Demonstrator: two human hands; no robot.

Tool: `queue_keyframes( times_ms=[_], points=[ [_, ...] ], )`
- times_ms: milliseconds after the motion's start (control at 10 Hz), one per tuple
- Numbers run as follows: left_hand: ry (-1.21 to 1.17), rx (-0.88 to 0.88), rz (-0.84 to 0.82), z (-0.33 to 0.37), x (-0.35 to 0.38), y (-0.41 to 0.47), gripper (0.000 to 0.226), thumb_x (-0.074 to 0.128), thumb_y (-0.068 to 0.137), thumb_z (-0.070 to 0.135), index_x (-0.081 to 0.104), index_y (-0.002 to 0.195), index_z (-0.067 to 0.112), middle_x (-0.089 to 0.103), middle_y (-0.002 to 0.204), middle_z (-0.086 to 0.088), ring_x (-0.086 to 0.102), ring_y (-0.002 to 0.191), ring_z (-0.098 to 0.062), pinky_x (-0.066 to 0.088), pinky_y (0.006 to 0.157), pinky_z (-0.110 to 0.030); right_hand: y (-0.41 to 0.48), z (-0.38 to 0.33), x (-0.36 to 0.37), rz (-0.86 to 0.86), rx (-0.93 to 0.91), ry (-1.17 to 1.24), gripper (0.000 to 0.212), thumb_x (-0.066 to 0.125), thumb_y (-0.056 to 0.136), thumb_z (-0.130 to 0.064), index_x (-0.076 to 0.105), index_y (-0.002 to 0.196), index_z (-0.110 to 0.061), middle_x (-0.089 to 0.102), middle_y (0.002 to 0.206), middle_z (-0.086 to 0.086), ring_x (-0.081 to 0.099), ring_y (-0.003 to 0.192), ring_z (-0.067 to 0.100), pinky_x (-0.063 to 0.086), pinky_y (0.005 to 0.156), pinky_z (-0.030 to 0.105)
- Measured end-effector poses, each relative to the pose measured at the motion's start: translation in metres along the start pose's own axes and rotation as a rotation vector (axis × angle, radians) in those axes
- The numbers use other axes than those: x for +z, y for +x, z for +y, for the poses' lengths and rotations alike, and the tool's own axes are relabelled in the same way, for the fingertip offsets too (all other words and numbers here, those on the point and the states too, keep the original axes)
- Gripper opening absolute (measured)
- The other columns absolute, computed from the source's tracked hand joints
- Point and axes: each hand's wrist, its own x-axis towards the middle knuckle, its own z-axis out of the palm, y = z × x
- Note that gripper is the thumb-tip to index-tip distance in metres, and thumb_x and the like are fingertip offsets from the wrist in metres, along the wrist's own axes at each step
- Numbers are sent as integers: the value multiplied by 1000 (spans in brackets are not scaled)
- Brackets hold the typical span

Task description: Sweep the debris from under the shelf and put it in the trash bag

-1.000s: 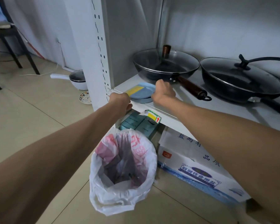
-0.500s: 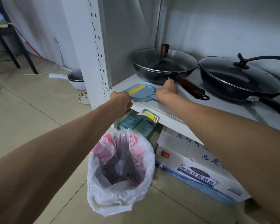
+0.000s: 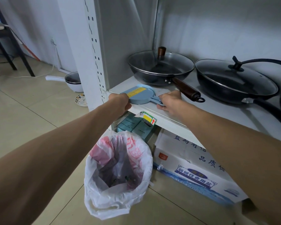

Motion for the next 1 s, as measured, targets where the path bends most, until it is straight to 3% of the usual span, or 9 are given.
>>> queue_keyframes(
  times_ms=[100, 200, 300, 400, 500, 600, 700, 900, 1000],
  points=[
    [66, 17, 7, 2, 1, -4, 25, 55, 97, 5, 54, 121, 1, 68, 113, -16, 61, 55, -19, 50, 32, -25, 0, 0, -2, 4, 8, -21, 26, 49, 94, -6, 58, 118, -2, 62, 118, 15, 63, 61, 23, 62, 67, 35],
    [85, -2, 28, 0, -1, -7, 24, 54, 99, 7, 54, 122, 1, 69, 110, -13, 64, 47, -17, 50, 31, -24, -6, 0, -3, 38, -21, -70, 33, 50, 92, -12, 54, 124, -3, 63, 120, 16, 66, 72, 27, 61, 65, 33],
    [-16, 32, -30, 0, -1, -9, 29, 48, 100, 2, 49, 128, -6, 62, 97, -9, 59, 49, -9, 52, 39, -16, -10, 4, -5, 36, -117, -211, 35, 67, 83, -20, 60, 112, -1, 67, 109, 14, 64, 78, 25, 56, 62, 30],
    [52, 19, -42, 0, 0, -12, 30, 55, 96, 1, 52, 126, -1, 61, 97, -13, 57, 62, -15, 54, 44, -24, -12, 8, -8, 24, -171, -284, 30, 73, 79, -16, 63, 103, -1, 68, 104, 12, 65, 84, 22, 48, 69, 24],
    [102, -8, -51, 3, 2, -18, 27, 58, 96, 2, 53, 122, 0, 59, 95, -13, 56, 65, -18, 52, 41, -25, -13, 8, -10, 31, -198, -322, 34, 72, 80, -17, 61, 107, -1, 66, 112, 15, 65, 91, 25, 53, 76, 29],
    [129, -17, -49, 3, 1, -20, 26, 59, 94, 4, 54, 119, 1, 60, 95, -13, 58, 74, -21, 53, 42, -28, -18, 7, -12, 14, -205, -378, 53, 74, 79, -26, 51, 121, -4, 55, 127, 12, 59, 110, 27, 50, 88, 33],
    [120, 0, -53, 2, -3, -26, 18, 55, 96, 7, 52, 113, 2, 61, 99, -13, 60, 77, -22, 51, 40, -22, -25, 10, -15, 35, -242, -472, 61, 74, 78, -34, 47, 126, -6, 52, 130, 11, 55, 115, 28, 47, 92, 34],
    [150, 160, -34, 1, -22, -35, 27, 51, 96, 11, 48, 121, -2, 66, 107, -15, 64, 86, -27, 56, 59, -30, -45, 16, -18, 98, -240, -586, 70, 74, 77, -37, 40, 128, -3, 51, 130, 19, 50, 119, 36, 48, 95, 46],
    [180, 414, 45, 6, -39, -46, 31, 51, 94, 14, 60, 121, 3, 67, 110, -13, 66, 98, -29, 58, 88, -44, -73, 21, -24, 129, -304, -642, 63, 71, 81, -33, 38, 127, -4, 51, 127, 20, 49, 118, 36, 48, 90, 43]
  ],
)
